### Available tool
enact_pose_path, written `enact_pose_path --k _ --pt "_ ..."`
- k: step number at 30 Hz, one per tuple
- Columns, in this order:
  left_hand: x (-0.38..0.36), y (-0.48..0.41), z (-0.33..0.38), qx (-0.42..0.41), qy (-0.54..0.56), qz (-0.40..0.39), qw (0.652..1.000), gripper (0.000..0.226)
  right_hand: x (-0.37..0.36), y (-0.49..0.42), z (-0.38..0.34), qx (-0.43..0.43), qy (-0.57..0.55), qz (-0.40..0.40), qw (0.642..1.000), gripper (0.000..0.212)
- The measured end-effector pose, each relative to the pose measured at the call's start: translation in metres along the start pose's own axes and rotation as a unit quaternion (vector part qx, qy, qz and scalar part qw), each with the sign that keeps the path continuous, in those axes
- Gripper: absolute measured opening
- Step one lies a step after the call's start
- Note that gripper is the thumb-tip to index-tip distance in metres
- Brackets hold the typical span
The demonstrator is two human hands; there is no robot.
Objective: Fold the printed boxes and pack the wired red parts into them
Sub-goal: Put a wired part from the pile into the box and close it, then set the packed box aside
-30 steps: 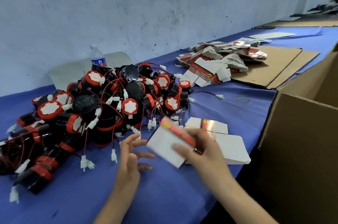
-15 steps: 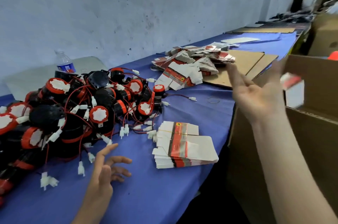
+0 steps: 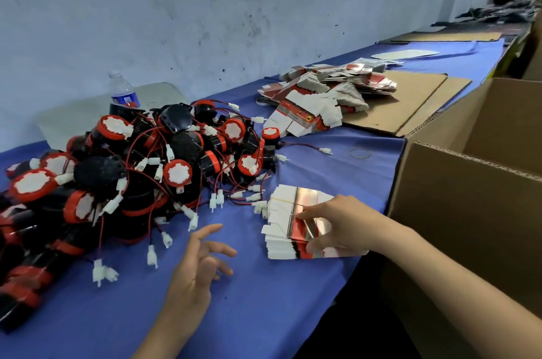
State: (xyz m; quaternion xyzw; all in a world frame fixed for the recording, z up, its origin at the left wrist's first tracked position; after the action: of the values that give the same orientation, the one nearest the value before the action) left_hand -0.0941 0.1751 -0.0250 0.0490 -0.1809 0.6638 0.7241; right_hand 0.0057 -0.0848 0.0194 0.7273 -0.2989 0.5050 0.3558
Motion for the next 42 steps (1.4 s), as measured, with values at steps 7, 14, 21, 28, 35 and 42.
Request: enact_pose_path --k 7,14,21,28,35,42 --pt "-0.029 0.004 0.018 -0.121 -0.377 -0.161 0.904 0.078 0.02 0.008 -0.002 0.065 -0.043 -0.015 0.997 0.043" --pt "-0.045 -0.005 0.01 -0.022 -0.467 -0.279 0.839 0.07 -0.005 0.024 -0.016 0.187 0.079 0.25 0.947 0.033" --pt "-0.044 -0.002 0.007 -0.04 -0.448 -0.274 0.85 0.068 -0.015 0.044 -0.004 0.167 -0.145 0.362 0.906 0.031" --pt "-0.045 -0.001 0.004 -0.051 -0.436 -0.258 0.861 0.066 0.021 0.053 -0.01 0.138 -0.608 0.38 0.683 0.022" --pt "-0.038 0.002 0.013 -0.038 -0.083 -0.069 0.993 0.104 -0.018 0.019 -0.053 0.078 -0.712 0.271 0.644 0.031" --pt "-0.026 0.004 0.008 -0.043 0.04 0.109 0.992 0.056 -0.045 -0.008 -0.091 0.081 -0.597 0.225 0.766 0.049"
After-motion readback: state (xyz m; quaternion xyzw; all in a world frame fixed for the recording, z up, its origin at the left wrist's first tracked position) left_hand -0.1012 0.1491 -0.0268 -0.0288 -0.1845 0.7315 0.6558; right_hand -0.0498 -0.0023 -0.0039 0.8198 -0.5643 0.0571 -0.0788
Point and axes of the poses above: each hand's wrist, its own y-axis away from the middle knuckle, its own x-axis out of the back of the hand, z = x × y, the point moved 1 cm from there along -y, towards the middle knuckle, and after that the axes turned 11 degrees about -z, right-handed, at the moved point
